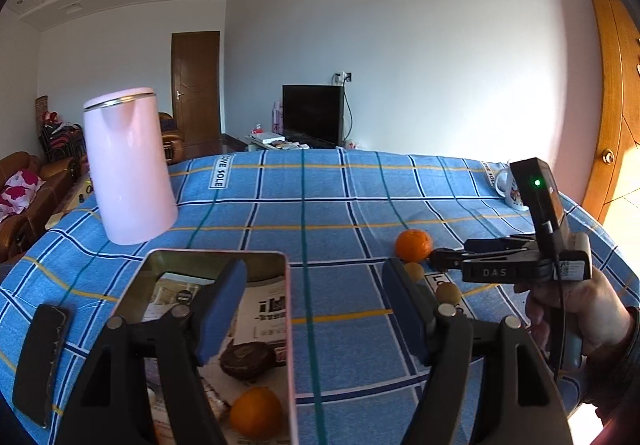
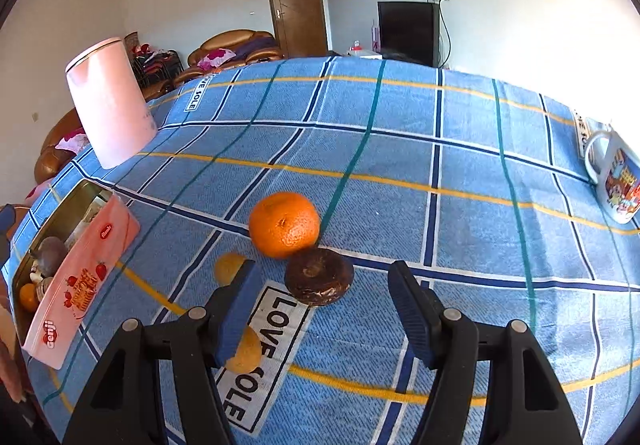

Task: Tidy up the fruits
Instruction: 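Grasp a small yellow-brown round fruit with the left gripper while the right gripper grasps the dark brown round fruit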

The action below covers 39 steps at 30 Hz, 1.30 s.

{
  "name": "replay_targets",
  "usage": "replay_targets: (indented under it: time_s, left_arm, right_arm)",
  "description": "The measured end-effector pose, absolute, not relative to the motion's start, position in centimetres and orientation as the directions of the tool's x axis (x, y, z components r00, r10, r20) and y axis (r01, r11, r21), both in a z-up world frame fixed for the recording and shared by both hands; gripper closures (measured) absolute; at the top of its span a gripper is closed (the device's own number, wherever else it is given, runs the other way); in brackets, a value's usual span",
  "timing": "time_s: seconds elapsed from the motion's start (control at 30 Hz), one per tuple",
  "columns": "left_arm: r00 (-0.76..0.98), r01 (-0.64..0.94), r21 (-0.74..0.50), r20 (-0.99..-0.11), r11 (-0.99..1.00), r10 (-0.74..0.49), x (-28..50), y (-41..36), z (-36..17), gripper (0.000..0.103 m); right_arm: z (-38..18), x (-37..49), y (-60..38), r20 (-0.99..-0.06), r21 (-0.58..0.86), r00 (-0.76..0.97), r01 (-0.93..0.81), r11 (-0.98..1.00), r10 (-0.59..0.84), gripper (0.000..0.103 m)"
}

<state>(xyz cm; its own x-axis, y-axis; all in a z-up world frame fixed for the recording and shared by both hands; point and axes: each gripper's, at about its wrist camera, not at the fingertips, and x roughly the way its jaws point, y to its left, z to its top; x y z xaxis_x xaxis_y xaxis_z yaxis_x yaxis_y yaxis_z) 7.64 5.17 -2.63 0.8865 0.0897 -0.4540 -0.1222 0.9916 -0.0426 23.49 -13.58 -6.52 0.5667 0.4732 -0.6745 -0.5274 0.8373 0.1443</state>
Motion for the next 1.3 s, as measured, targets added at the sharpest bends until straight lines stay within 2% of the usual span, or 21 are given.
replay_targets:
  time_s: [0.13,0.2,0.3,0.67,1.03,1.17,1.2,1.23,1.3]
  left_arm:
    - [0.875,-0.101,-0.031,-0.478,0.994,0.074,9.3,3.7,-3.1,0.030]
    - [0.873,-0.090,-0.026,-0.483,0.996,0.066,9.8,3.1,-3.2,0.030]
    - [0.868,-0.078,-0.018,-0.493,0.997,0.059,10.4,2.1,-3.4,0.030]
    - [0.837,0.011,0.007,-0.547,1.000,-0.006,13.1,-2.7,-4.8,0.030]
    - [0.729,0.078,-0.025,-0.681,0.997,-0.074,17.9,-5.8,-7.3,0.030]
    - [0.677,0.100,-0.038,-0.729,0.994,-0.096,18.8,-6.3,-8.3,0.036]
    - [0.666,0.111,-0.044,-0.739,0.993,-0.107,19.0,-6.4,-8.5,0.040]
    - [0.652,0.122,-0.050,-0.749,0.991,-0.118,19.1,-6.4,-8.7,0.050]
    - [0.630,0.120,-0.060,-0.766,0.991,-0.123,19.4,-6.4,-9.1,0.059]
  right_arm:
    - [-6.9,24.2,-12.2,-0.701,0.134,0.538,-0.546,0.827,0.469,0.037]
    - [-7.4,24.6,-11.9,-0.728,0.114,0.526,-0.539,0.835,0.439,0.054]
    - [-7.5,24.7,-12.3,-0.736,0.124,0.513,-0.539,0.833,0.442,0.062]
    - [-5.8,19.8,-18.2,-0.618,0.163,0.616,-0.507,0.846,0.488,0.062]
    - [-5.6,20.0,-20.7,-0.575,0.227,0.647,-0.462,0.857,0.501,0.062]
    - [-5.6,19.9,-20.7,-0.572,0.225,0.649,-0.465,0.856,0.502,0.062]
    - [-5.6,19.9,-20.7,-0.572,0.225,0.648,-0.466,0.856,0.504,0.062]
    - [-5.6,19.9,-20.7,-0.572,0.226,0.648,-0.466,0.855,0.504,0.062]
    - [-5.6,19.9,-20.7,-0.570,0.227,0.647,-0.468,0.854,0.506,0.062]
